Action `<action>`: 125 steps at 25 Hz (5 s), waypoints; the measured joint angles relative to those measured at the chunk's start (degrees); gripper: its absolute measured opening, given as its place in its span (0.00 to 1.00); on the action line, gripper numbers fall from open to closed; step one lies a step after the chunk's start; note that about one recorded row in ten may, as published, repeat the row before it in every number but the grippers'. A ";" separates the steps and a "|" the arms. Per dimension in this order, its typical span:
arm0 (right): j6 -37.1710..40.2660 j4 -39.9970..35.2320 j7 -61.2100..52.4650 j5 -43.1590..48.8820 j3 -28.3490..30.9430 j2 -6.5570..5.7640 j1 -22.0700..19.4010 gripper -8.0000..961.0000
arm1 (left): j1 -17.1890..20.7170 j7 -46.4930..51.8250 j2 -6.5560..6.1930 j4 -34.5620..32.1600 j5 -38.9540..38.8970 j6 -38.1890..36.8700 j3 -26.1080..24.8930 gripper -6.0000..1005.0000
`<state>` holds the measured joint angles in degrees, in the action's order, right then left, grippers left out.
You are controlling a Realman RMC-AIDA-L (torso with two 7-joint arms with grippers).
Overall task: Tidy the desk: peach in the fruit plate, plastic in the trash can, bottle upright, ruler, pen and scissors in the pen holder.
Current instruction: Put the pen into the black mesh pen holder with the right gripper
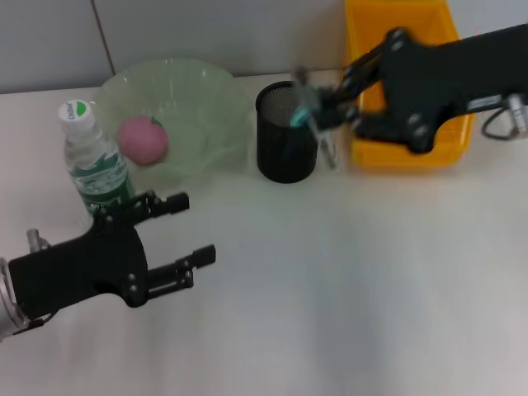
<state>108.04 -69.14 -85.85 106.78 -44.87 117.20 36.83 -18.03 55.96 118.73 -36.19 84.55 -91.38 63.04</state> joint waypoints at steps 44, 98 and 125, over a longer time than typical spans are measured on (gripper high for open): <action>-10.95 20.67 7.10 -22.26 8.23 -1.01 -5.51 0.12 | -6.32 -25.73 0.35 18.45 -27.66 -13.08 -0.11 0.75; -93.97 -13.35 109.86 4.39 -55.68 1.89 -22.69 0.12 | -5.80 -44.90 0.45 27.48 -28.83 -12.66 0.00 0.75; -97.70 -0.52 123.14 6.00 -56.45 1.95 -14.92 0.13 | -7.36 -50.96 0.44 33.82 -28.38 -14.53 0.85 0.75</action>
<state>10.34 -69.66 37.28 112.78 -101.31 119.15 21.92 -25.39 5.00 119.18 -2.37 56.16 -105.90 63.89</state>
